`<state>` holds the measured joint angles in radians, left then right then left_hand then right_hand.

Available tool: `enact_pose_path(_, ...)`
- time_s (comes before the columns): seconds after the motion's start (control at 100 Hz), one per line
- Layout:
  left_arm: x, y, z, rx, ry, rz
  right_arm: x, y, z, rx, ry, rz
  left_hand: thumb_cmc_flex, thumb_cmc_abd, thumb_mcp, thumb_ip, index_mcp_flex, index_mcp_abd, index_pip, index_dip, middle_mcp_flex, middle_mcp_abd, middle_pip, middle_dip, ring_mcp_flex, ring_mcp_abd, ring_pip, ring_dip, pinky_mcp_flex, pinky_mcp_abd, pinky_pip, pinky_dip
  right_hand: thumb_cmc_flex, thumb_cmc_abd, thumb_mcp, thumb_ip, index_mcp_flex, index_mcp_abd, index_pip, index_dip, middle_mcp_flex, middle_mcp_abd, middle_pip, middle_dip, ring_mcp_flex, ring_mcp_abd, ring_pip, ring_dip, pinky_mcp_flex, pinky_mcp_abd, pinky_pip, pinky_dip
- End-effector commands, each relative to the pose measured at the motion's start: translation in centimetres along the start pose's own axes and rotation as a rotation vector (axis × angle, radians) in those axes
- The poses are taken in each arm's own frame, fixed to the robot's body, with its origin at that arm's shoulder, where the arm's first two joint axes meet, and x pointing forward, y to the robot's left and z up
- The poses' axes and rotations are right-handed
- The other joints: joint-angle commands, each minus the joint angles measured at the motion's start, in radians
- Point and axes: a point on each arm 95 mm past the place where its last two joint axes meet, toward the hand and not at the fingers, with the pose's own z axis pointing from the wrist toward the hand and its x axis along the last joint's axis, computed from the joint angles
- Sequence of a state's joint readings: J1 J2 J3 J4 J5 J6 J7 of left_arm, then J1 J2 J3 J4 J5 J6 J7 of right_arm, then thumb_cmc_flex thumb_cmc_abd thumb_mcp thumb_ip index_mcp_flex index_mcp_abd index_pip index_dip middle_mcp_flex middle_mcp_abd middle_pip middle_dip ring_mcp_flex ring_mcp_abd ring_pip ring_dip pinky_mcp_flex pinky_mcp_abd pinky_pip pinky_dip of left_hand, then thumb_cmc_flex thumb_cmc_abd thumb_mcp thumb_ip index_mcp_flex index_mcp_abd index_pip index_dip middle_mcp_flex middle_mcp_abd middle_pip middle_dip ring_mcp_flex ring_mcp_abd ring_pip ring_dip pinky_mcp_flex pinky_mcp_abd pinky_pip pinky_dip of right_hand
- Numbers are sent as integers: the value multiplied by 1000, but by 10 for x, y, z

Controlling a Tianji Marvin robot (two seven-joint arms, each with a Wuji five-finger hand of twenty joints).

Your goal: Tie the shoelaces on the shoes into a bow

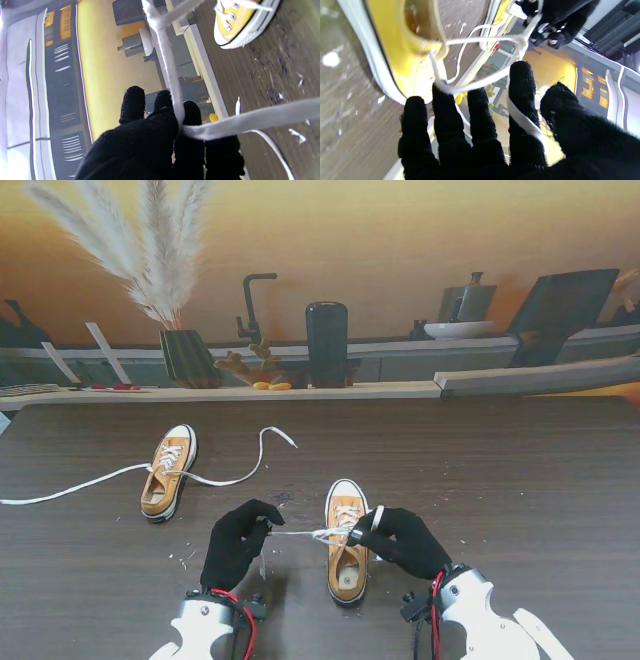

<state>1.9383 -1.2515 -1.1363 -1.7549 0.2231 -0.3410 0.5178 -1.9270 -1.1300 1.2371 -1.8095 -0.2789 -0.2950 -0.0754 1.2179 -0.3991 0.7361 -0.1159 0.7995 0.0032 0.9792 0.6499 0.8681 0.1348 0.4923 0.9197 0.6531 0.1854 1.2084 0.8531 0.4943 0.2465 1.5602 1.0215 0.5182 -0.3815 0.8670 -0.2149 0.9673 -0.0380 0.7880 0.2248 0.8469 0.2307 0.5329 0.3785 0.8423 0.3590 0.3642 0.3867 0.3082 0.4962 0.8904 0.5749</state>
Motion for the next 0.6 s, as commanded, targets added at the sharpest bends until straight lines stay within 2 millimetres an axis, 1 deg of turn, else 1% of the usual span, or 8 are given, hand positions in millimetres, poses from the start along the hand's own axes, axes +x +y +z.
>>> enact_pose_path(0.0,1,-4,1,-4,9,13,-2,2,2,-15,10,-43,19,25,-8,36,-1,-58,-5,9,48,-30,82,25,26,-40,56,22,29,-114,52,15,-31,21,-3,-9,34,-1,-14,38,47,-6,58,47,66,17,72,49,44,29,81,39)
enact_pose_path(0.09,1,-9,1,-6,33,76,-5,4,2,-49,26,-117,17,23,0,38,5,-56,7,17,54,-29,96,36,34,-46,72,23,48,-122,70,0,-44,10,22,0,67,22,-16,69,148,-8,186,152,165,23,270,132,149,70,275,128)
enact_pose_path(0.19,-1,-13,2,-19,46,140,-7,6,3,-92,42,-156,17,19,10,39,3,-54,32,37,59,-24,130,76,40,-58,93,31,72,-135,91,-25,-43,-25,79,21,127,97,-10,94,285,-29,245,201,265,37,437,166,270,111,422,182)
enact_pose_path(0.35,-6,-16,0,-58,32,202,-12,9,2,-159,57,-220,13,30,27,47,-13,-61,106,101,63,-35,208,171,39,-101,147,59,98,-143,131,-52,-32,-77,134,23,180,148,2,108,383,-32,206,198,348,39,460,137,359,139,461,159)
enact_pose_path(0.37,-7,-17,0,-62,31,217,-12,9,1,-169,59,-231,16,28,25,46,-18,-65,120,115,63,-17,216,186,39,-110,153,67,101,-147,136,-52,-30,-84,140,23,185,152,5,109,392,-28,204,198,359,41,461,135,373,144,465,157)
enact_pose_path(0.41,-9,-18,-2,-71,28,249,-14,10,0,-184,61,-255,16,35,22,50,-29,-72,143,138,60,-22,232,210,37,-122,159,81,102,-152,141,-53,-31,-90,150,24,195,157,12,112,411,-24,204,199,387,39,471,135,403,151,478,155)
enact_pose_path(0.48,-12,-21,-4,-72,25,300,-18,11,-1,-218,63,-280,15,48,18,57,-40,-81,163,165,57,-38,254,235,36,-137,166,99,105,-157,146,-53,-21,-105,176,27,210,189,25,119,441,5,206,204,435,41,490,136,461,168,501,146)
enact_pose_path(0.59,-15,-28,-7,-47,18,345,-22,12,-5,-266,55,-297,15,54,13,60,-48,-84,160,171,52,-41,261,243,33,-146,167,108,108,-162,150,-53,6,-113,192,24,214,231,39,126,453,39,217,216,438,47,550,159,505,195,518,140)
